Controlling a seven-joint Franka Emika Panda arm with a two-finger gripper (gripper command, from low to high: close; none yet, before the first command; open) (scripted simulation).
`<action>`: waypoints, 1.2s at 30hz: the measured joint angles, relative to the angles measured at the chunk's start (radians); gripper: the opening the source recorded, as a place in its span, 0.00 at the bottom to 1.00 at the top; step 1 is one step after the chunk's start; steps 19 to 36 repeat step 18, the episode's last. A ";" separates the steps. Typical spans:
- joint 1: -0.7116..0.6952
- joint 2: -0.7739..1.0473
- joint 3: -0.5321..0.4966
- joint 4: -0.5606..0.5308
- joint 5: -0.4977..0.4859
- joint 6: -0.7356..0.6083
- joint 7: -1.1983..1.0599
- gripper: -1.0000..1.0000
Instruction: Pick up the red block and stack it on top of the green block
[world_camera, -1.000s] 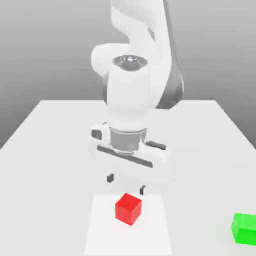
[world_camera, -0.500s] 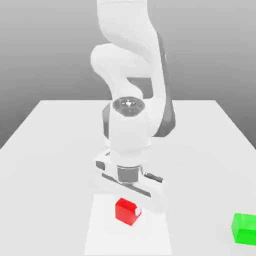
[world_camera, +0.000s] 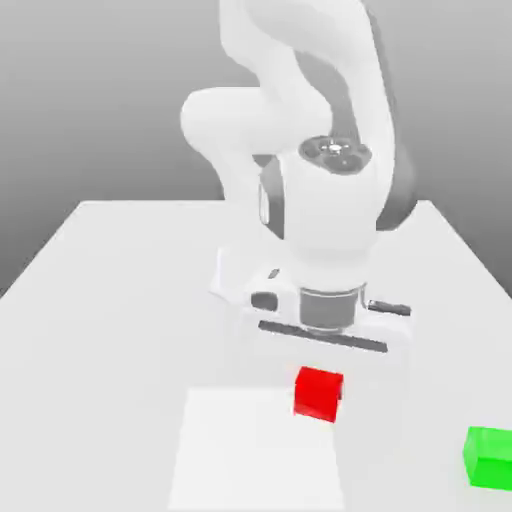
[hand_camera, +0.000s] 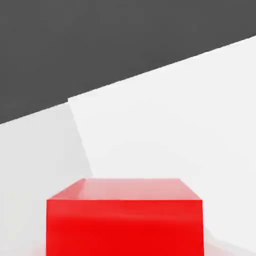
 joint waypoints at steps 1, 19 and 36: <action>0.016 0.014 0.015 0.029 -0.010 -0.016 -0.013 0.00; 0.224 0.276 0.063 0.269 -0.224 -0.020 -0.023 1.00; 0.224 0.276 0.063 0.269 -0.224 -0.020 -0.023 1.00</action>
